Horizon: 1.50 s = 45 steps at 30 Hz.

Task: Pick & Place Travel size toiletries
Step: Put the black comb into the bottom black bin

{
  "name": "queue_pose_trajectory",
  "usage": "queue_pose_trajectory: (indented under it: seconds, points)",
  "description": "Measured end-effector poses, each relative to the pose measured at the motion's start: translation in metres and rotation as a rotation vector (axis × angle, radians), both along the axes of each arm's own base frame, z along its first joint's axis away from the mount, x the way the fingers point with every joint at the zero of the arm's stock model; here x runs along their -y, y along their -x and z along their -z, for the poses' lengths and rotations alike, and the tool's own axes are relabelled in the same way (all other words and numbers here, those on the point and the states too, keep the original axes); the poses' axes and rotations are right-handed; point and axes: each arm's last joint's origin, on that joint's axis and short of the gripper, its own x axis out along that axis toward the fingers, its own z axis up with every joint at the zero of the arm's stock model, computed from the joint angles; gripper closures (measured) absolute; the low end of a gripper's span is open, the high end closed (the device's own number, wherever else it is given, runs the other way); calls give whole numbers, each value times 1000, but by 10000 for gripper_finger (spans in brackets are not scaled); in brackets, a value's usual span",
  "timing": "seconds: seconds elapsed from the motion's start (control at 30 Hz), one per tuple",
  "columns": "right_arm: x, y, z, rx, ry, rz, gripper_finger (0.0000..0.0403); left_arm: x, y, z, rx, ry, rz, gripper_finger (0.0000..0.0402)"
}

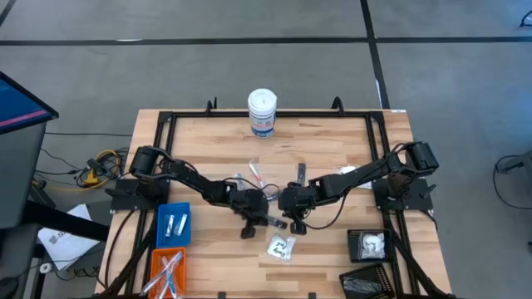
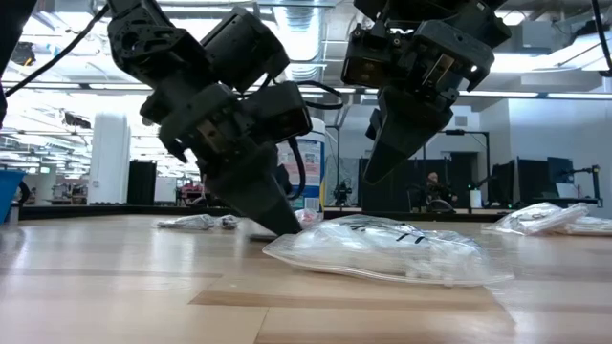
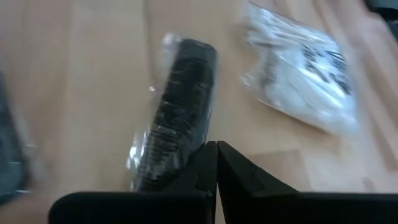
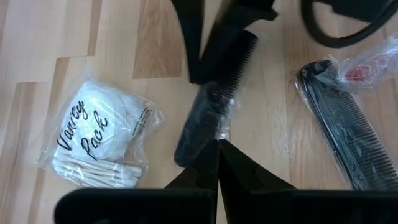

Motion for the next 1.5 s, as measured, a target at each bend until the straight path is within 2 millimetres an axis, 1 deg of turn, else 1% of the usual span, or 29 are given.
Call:
queue_pose_trajectory:
  seconds: [0.17,0.27,0.37,0.5,0.6,0.7,0.83,1.0,1.17,1.37,1.5]
  points:
    - [-1,0,0,-1,0,-2,403,-6,-2,0,11,-38,-82,401]
    - [0,1,1,-13,-2,5,403,-6,-2,-1,20,-64,-63,401]
    - [-1,3,2,-36,-4,14,403,-6,3,-5,29,-110,-50,401]
    - [-5,5,4,-49,-3,5,403,-12,8,-19,76,-138,-92,401]
    - [-5,11,11,-80,-10,23,403,-16,16,-20,68,-137,-99,401]
    - [1,16,18,-122,-17,67,403,-17,23,-18,59,-142,-106,401]
    - [4,14,29,-152,-18,96,403,-19,27,-14,44,-147,-104,401]
    - [0,7,39,-136,-42,78,403,-17,26,-16,78,-182,-62,397]
    - [2,7,39,-138,-37,78,403,-14,24,-18,119,-239,-36,374]
    - [5,7,40,-151,-17,99,403,-14,25,-17,126,-260,-30,326]
    - [8,7,40,-152,-12,113,403,-12,27,-15,126,-294,8,300]
